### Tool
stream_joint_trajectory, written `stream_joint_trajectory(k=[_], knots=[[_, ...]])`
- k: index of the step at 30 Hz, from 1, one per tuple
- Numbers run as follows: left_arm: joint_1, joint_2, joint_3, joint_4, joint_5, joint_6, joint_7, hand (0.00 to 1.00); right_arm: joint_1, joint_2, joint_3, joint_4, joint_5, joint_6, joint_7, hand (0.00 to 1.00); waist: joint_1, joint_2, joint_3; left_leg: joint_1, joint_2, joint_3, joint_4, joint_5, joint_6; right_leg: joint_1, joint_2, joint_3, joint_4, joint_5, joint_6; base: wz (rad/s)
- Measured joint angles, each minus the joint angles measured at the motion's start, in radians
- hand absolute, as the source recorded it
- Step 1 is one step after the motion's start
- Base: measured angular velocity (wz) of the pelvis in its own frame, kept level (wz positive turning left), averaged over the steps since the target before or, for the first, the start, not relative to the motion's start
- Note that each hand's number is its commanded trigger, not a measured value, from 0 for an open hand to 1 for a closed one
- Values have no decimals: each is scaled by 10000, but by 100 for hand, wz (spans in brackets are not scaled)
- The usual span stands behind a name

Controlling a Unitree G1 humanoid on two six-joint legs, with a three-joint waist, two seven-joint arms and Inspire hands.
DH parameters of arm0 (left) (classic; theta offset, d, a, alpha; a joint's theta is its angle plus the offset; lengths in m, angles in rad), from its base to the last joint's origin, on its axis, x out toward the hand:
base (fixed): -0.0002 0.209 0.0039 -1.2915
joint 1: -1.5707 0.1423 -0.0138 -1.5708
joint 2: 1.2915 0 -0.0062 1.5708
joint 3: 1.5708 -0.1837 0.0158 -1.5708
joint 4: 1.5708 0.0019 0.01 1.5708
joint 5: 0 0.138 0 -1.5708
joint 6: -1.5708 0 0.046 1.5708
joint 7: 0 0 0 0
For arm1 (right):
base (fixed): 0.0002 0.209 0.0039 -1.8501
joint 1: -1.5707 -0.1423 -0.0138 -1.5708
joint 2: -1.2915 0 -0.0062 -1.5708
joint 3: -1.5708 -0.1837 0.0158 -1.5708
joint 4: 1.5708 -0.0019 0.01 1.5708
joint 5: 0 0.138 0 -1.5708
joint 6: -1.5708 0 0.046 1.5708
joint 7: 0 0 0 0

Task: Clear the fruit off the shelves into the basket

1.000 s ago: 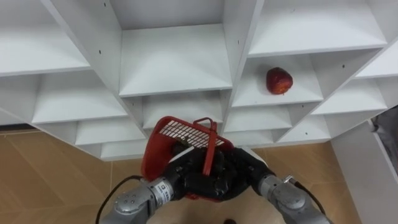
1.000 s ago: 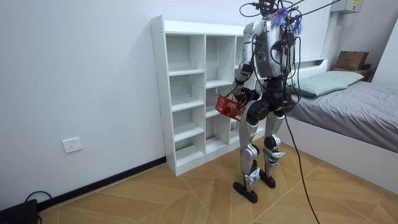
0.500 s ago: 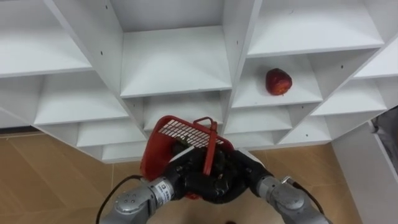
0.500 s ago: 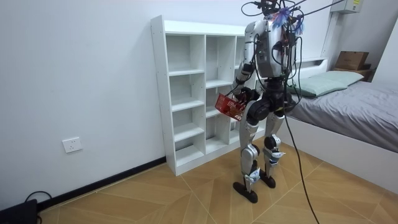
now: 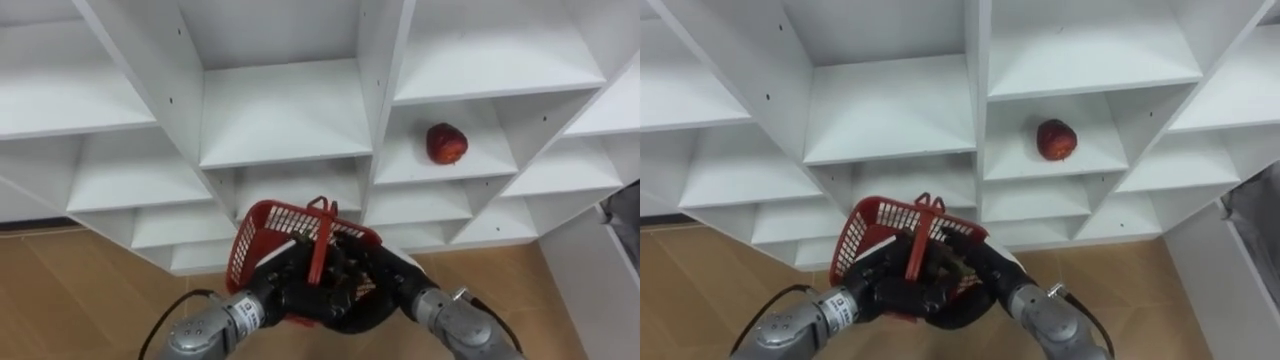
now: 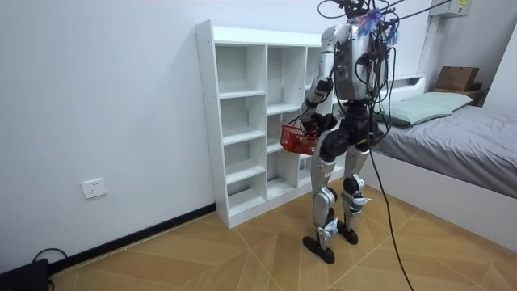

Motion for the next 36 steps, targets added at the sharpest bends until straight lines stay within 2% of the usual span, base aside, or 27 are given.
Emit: stream_joint_trajectory(k=[3, 6, 10, 12, 17, 20, 26, 29, 36], knots=[[368, -4, 289, 0, 13, -38, 129, 100, 272, -191, -151, -687, -360, 54, 33, 0, -53, -48, -5, 60, -2, 1, -1, 0, 0, 58, -1, 12, 9, -10, 6, 0], [603, 115, 346, 1, 1, -38, 141, 100, 509, -465, -127, -1334, -362, 64, 233, 0, -55, -192, 7, 332, -17, 17, -73, 0, 0, 286, 12, 85, -5, -40, 24, 0], [657, 365, 374, 1, -1, -40, 159, 100, 930, -703, -154, -2428, -363, 68, 201, 0, -48, -556, 4, 622, -37, 21, -174, -14, -18, 510, 41, 205, 2, -106, 55, -1], [703, 386, 371, 1, 0, -40, 199, 100, 1128, -776, -222, -2845, -363, 68, 172, 0, -44, -630, 2, 766, -48, 52, -212, -28, -21, 616, 45, 265, -18, -110, 64, -6], [1036, 401, 804, -14, -9, -54, 371, 100, 1679, -856, -578, -3672, -352, 57, 31, 0, -32, -641, -2, 1125, -41, 231, -364, -55, -22, 837, 70, 404, -42, -120, 78, -11], [1191, 475, 1028, -14, -3, -113, 388, 100, 2071, -1042, -792, -4137, -347, 49, 14, 0, -41, -639, -2, 1269, -19, 227, -391, -93, -43, 1013, 116, 436, -178, -122, 87, -1], [1436, 438, 1232, 60, -5, -231, 601, 100, 2214, -1052, -1347, -4862, -347, 48, -17, 0, -12, -625, -4, 1458, -15, 352, -532, -105, -57, 1008, 153, 581, -170, -121, 85, -10], [1539, 367, 1535, 318, -7, -247, 764, 100, 2242, -1034, -1826, -5447, -345, 7, -506, 0, -29, -595, 16, 1587, 6, 501, -536, -147, -68, 1145, 186, 692, -174, -122, 85, -10], [1823, 345, 1614, 325, -10, -247, 1027, 100, 2421, -1015, -2067, -5667, -350, -31, -1252, 0, -74, -510, 30, 1687, 14, 576, -520, -246, -65, 1212, 211, 819, -170, -159, 119, -5]])
